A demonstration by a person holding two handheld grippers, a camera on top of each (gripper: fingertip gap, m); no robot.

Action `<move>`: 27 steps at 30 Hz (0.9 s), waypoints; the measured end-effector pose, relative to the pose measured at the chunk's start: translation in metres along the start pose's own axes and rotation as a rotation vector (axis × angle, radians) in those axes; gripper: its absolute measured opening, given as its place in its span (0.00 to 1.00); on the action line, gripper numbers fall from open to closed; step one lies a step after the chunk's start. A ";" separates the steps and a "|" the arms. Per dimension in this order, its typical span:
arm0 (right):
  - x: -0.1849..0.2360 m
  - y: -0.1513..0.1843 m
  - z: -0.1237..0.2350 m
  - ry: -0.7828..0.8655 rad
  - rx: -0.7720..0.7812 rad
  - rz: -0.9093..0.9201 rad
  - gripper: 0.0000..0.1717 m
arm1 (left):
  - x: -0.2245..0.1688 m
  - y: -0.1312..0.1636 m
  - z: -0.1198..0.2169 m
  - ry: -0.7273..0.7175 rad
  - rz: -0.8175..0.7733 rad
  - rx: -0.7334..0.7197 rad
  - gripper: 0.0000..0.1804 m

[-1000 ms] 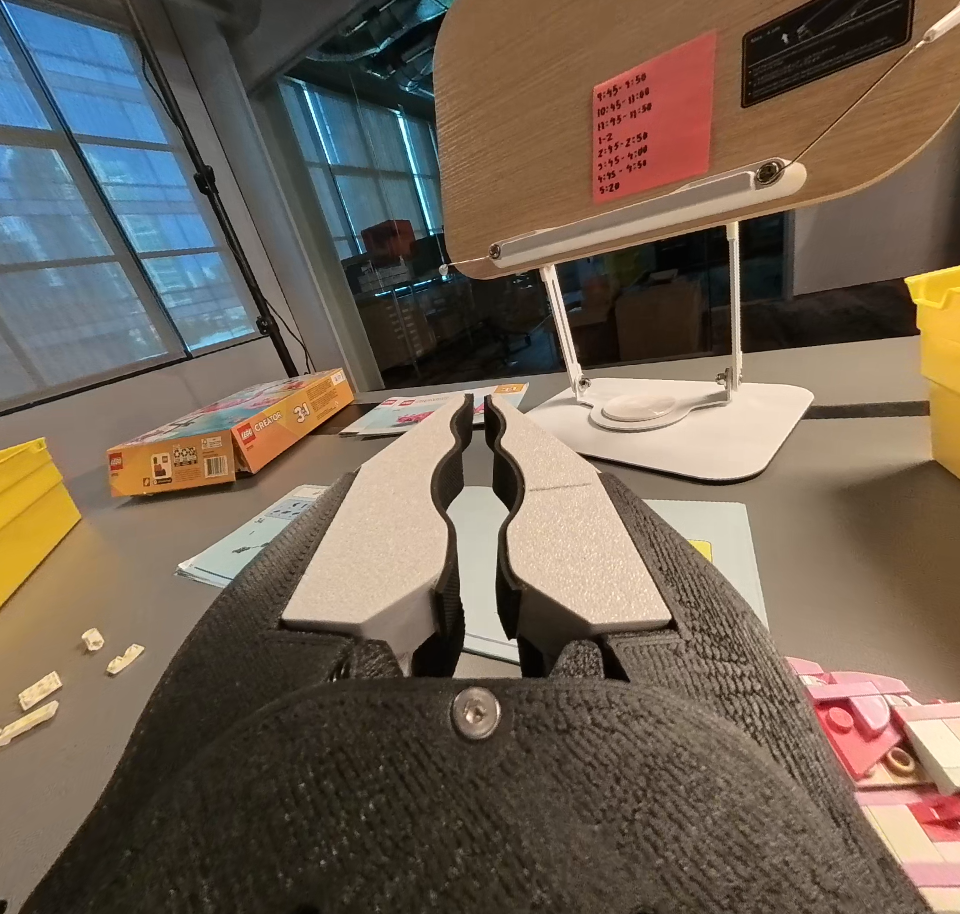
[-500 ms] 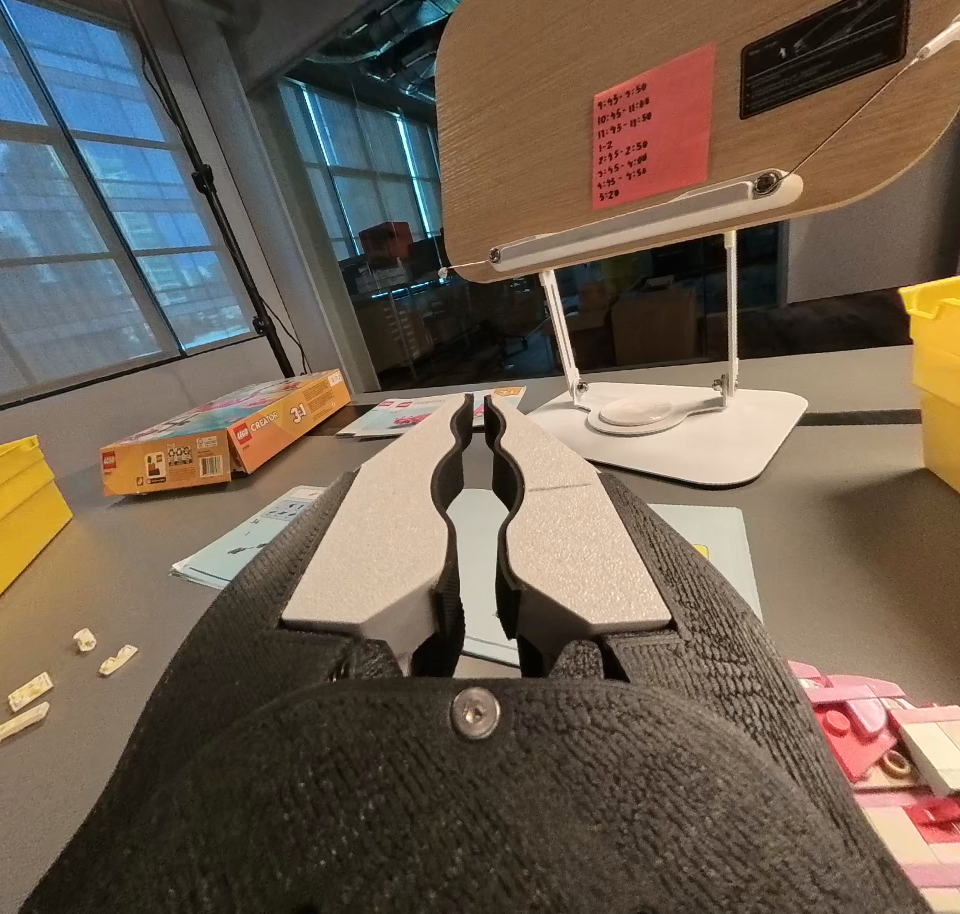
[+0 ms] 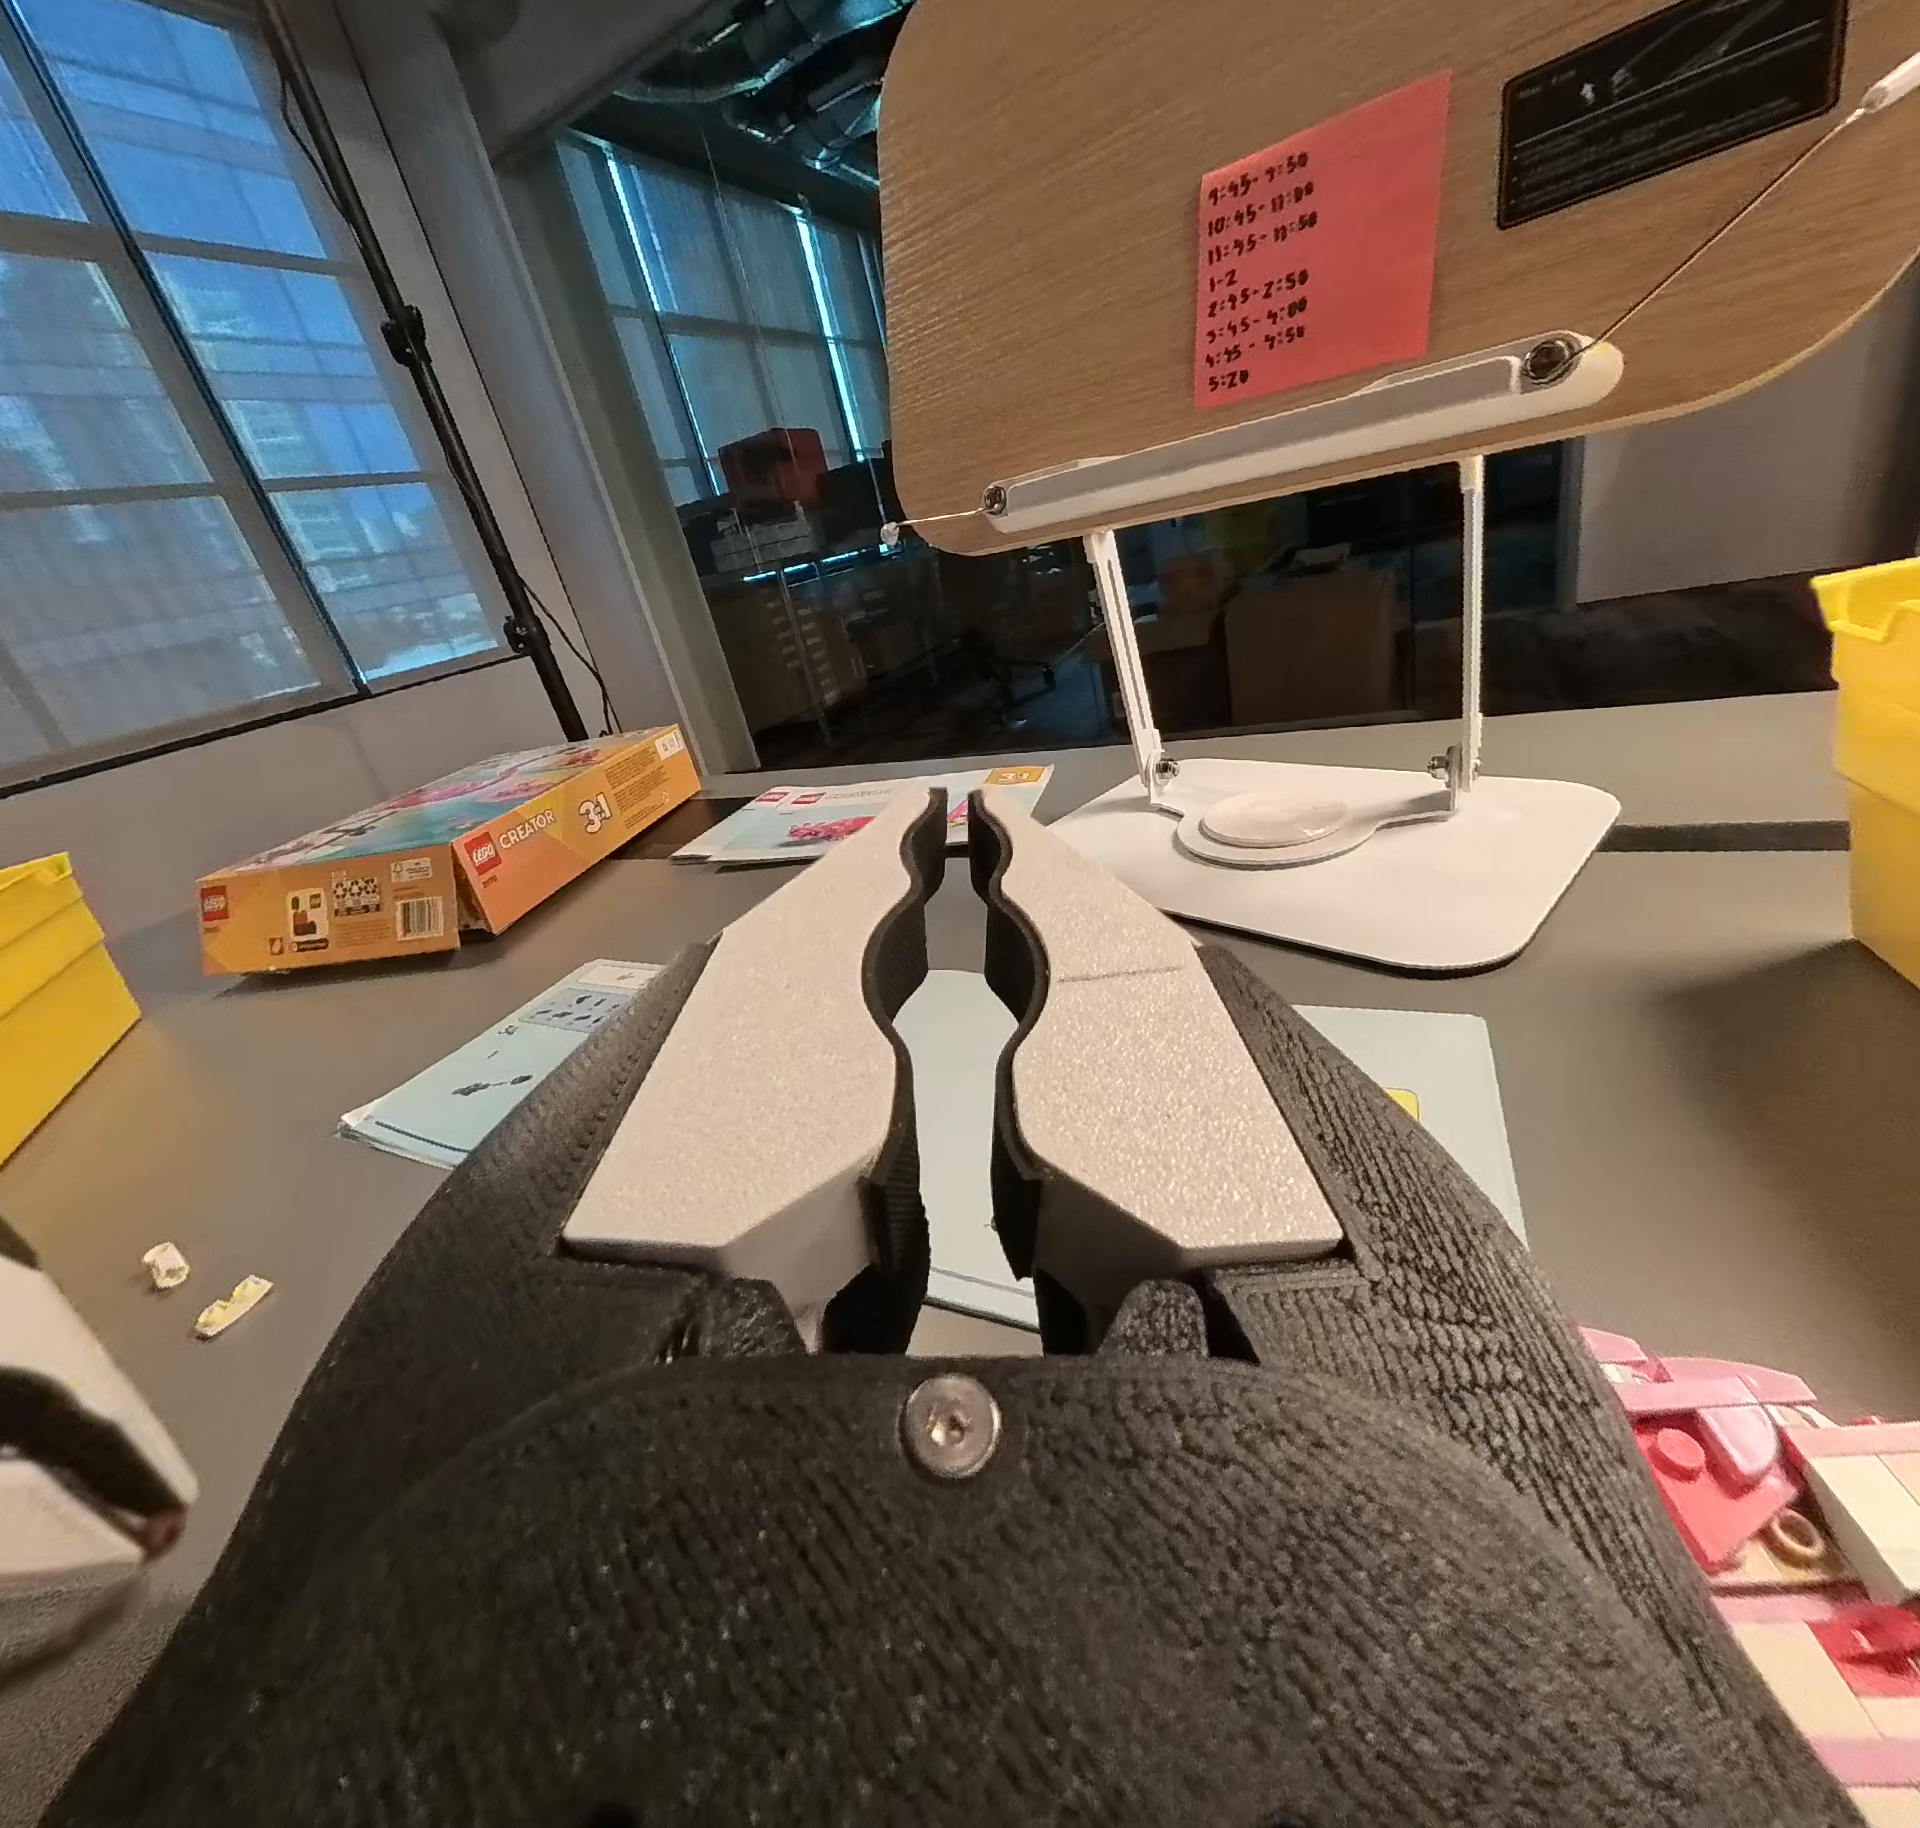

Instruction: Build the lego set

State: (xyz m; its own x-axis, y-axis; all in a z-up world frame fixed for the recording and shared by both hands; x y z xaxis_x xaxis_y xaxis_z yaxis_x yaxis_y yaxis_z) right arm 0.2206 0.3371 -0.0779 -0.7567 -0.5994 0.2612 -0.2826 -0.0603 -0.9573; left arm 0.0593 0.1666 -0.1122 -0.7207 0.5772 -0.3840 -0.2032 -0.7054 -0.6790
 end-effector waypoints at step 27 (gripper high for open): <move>0.002 0.001 -0.003 -0.008 0.006 0.012 0.01 | 0.011 -0.014 0.028 0.107 -0.044 -0.087 0.22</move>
State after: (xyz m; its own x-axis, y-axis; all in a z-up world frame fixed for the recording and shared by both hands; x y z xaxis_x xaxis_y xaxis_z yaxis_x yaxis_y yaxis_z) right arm 0.2170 0.3379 -0.0784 -0.7552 -0.6064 0.2490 -0.2700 -0.0584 -0.9611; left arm 0.0359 0.1710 -0.0896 -0.6369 0.6508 -0.4134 -0.1722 -0.6427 -0.7465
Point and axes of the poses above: each gripper's, where its closed fingertips meet, z back along the fingers, y out of its underside, x = y × z across the jaws, the point moved 8 cm from there along z, back along the fingers, and after that the axes turned 14 degrees about y, right-handed, at the moved point
